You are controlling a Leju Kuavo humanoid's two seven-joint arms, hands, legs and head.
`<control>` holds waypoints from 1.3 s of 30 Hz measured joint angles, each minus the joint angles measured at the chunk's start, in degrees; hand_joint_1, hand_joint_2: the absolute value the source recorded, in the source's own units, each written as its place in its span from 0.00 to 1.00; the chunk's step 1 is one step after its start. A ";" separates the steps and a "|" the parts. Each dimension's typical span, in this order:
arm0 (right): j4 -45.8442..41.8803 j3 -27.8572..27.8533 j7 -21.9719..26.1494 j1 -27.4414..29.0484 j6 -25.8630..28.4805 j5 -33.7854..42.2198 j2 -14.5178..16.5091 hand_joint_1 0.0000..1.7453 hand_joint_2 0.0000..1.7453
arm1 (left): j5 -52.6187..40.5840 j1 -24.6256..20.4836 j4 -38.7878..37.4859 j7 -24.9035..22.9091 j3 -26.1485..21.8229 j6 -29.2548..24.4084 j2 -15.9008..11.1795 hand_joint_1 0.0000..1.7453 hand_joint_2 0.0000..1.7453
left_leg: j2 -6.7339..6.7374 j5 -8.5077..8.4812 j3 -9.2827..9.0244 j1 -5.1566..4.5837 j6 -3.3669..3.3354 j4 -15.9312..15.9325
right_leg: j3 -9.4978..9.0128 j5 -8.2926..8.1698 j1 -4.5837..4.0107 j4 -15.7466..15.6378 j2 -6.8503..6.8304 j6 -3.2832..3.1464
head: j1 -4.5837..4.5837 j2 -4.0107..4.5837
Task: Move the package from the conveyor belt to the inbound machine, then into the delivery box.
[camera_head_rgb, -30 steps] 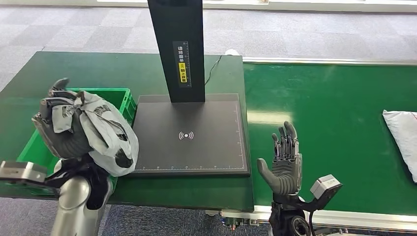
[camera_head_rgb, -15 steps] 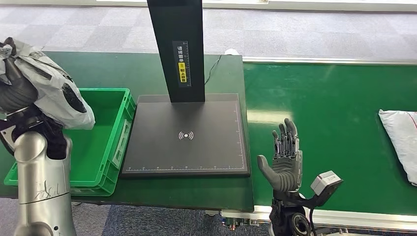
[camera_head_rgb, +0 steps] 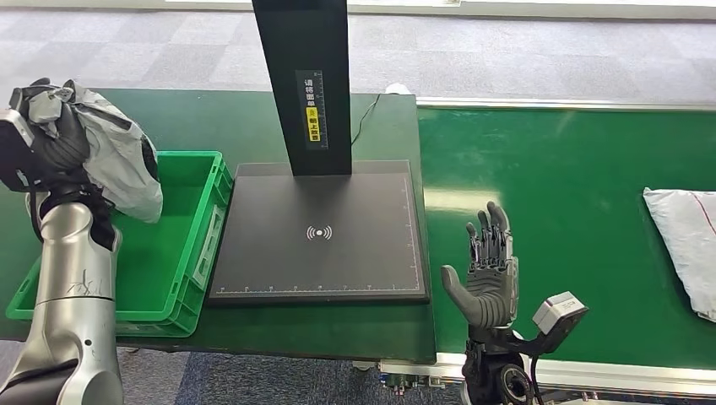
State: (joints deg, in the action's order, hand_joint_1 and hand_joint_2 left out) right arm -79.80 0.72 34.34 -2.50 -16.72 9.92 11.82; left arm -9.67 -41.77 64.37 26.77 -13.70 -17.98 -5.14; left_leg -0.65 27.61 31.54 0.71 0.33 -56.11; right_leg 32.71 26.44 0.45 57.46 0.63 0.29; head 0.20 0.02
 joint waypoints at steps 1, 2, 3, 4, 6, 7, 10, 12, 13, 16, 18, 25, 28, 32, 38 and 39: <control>0.00 -0.02 -0.01 0.00 -0.02 0.00 0.00 0.00 1.00 | -0.01 -0.18 -0.65 0.00 -0.07 0.01 -0.02 1.00 1.00 | 0.00 0.00 0.02 0.00 0.00 0.00 | 0.01 0.00 0.00 0.00 0.00 0.00 | 0.00 0.00; 0.00 -0.03 -0.02 0.00 -0.04 -0.01 0.00 0.00 1.00 | -0.01 -0.34 -1.23 0.00 -0.11 0.01 -0.03 1.00 1.00 | 0.00 0.00 0.03 0.00 0.00 0.00 | 0.03 0.00 0.00 0.00 0.00 0.00 | 0.00 0.00; 0.00 -0.04 -0.02 0.00 -0.06 -0.01 0.00 0.00 1.00 | -0.02 -0.44 -1.71 0.00 -0.15 0.01 -0.04 1.00 1.00 | 0.00 0.00 0.04 0.00 0.00 0.00 | 0.04 0.00 0.00 0.00 0.00 0.00 | 0.00 0.00; 0.00 -0.07 -0.02 0.00 -0.07 -0.02 0.00 0.00 1.00 | -0.04 -0.50 -2.08 0.00 -0.17 0.01 -0.04 1.00 1.00 | 0.00 0.00 0.04 0.00 0.00 0.00 | 0.04 0.00 0.00 0.00 0.00 0.00 | 0.00 0.00; 0.00 -0.11 -0.02 0.00 -0.08 -0.02 0.00 0.00 1.00 | -0.07 -0.55 -2.69 0.00 -0.18 0.01 -0.04 1.00 1.00 | 0.00 0.00 0.04 0.00 0.00 0.00 | 0.05 0.00 0.00 0.00 0.00 0.00 | 0.00 0.00; 0.00 -0.13 -0.02 0.00 -0.08 -0.03 0.00 0.00 1.00 | -0.08 -0.56 -2.94 0.00 -0.18 0.01 -0.04 1.00 1.00 | 0.00 0.00 0.04 0.00 0.00 0.00 | 0.05 0.00 0.00 0.00 0.00 0.00 | 0.00 0.00; 0.00 -0.16 -0.02 0.00 -0.08 -0.05 0.00 0.00 1.00 | -0.08 -0.60 -3.57 0.00 -0.20 0.01 -0.04 1.00 1.00 | 0.00 0.00 0.04 0.00 0.00 0.00 | 0.05 0.00 0.00 0.00 0.00 0.00 | 0.00 0.00; 0.00 -0.19 -0.02 0.00 -0.09 -0.07 0.00 0.00 1.00 | -0.10 -0.67 -3.92 -0.01 -0.21 0.05 -0.04 0.99 1.00 | 0.00 0.00 0.04 0.00 0.00 0.00 | 0.05 0.00 0.00 0.00 0.00 0.00 | 0.00 0.00; 0.00 -0.20 -0.03 0.00 -0.09 -0.07 0.00 0.00 1.00 | -0.27 -0.73 -4.09 -0.13 -0.21 0.24 -0.04 0.94 1.00 | 0.00 0.00 0.04 0.00 0.00 0.00 | 0.05 0.00 0.00 0.00 0.00 0.00 | 0.00 0.00; 0.00 -0.25 -0.06 0.01 -0.16 -0.09 0.00 0.00 1.00 | -2.86 -1.44 -5.46 -1.76 -0.01 2.38 -0.07 0.22 1.00 | -0.01 0.00 0.04 0.00 0.00 -0.01 | 0.08 0.00 0.00 0.00 -0.01 0.00 | -0.01 0.00; -0.01 -0.29 -0.09 0.01 -0.28 -0.10 0.00 0.00 1.00 | -6.44 -2.50 -8.09 -2.84 0.83 3.92 -0.04 0.00 1.00 | -0.03 -0.01 0.05 0.00 0.00 -0.02 | 0.08 0.00 0.00 0.00 -0.03 0.00 | -0.01 0.00; -0.02 -0.28 -0.04 0.08 -0.78 -0.36 0.00 0.00 1.00 | -16.09 -4.37 -17.28 -4.96 6.67 5.47 1.20 0.00 1.00 | 0.05 -0.01 0.06 -0.01 0.00 -0.02 | 0.09 -0.07 0.01 0.00 0.06 -0.02 | -0.01 0.00; -0.01 -0.16 0.09 0.03 -0.93 -0.37 -0.01 0.00 1.00 | -15.58 -4.05 -17.47 -4.59 8.25 5.79 1.40 0.00 1.00 | 0.05 0.00 0.08 0.00 0.00 -0.01 | 0.09 -0.07 0.01 0.00 0.06 -0.02 | -0.01 0.00; 0.10 0.04 0.31 -0.34 -0.52 -0.33 -0.05 0.00 1.00 | -14.35 -2.02 -13.75 -5.60 9.53 7.12 1.28 0.00 1.00 | 0.03 -0.01 0.09 0.01 0.00 -0.01 | 0.11 -0.06 -0.01 0.00 0.05 -0.03 | -0.02 0.00; 0.05 0.21 0.34 -0.27 0.43 -0.31 -0.11 0.00 1.00 | -12.81 -0.49 -10.07 -5.61 10.76 7.43 1.33 0.00 1.00 | 0.03 -0.01 0.08 0.01 0.00 -0.01 | 0.10 -0.07 0.00 0.00 0.05 -0.03 | 0.00 0.00; 0.00 0.23 0.34 -0.12 0.72 -0.29 -0.11 0.00 1.00 | -11.74 -0.31 -9.40 -4.83 10.84 7.11 1.42 0.00 1.00 | 0.03 -0.01 0.08 0.00 0.00 -0.02 | 0.10 -0.07 0.00 0.00 0.05 -0.03 | 0.00 0.00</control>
State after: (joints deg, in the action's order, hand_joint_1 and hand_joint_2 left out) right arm -79.80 0.95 34.68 -2.62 -15.99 9.63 11.72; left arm -21.41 -42.08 54.97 21.95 -2.86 -10.87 -3.72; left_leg -0.62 27.60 31.62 0.71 0.32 -56.13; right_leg 32.81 26.37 0.45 57.47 0.69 0.26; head 0.20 0.02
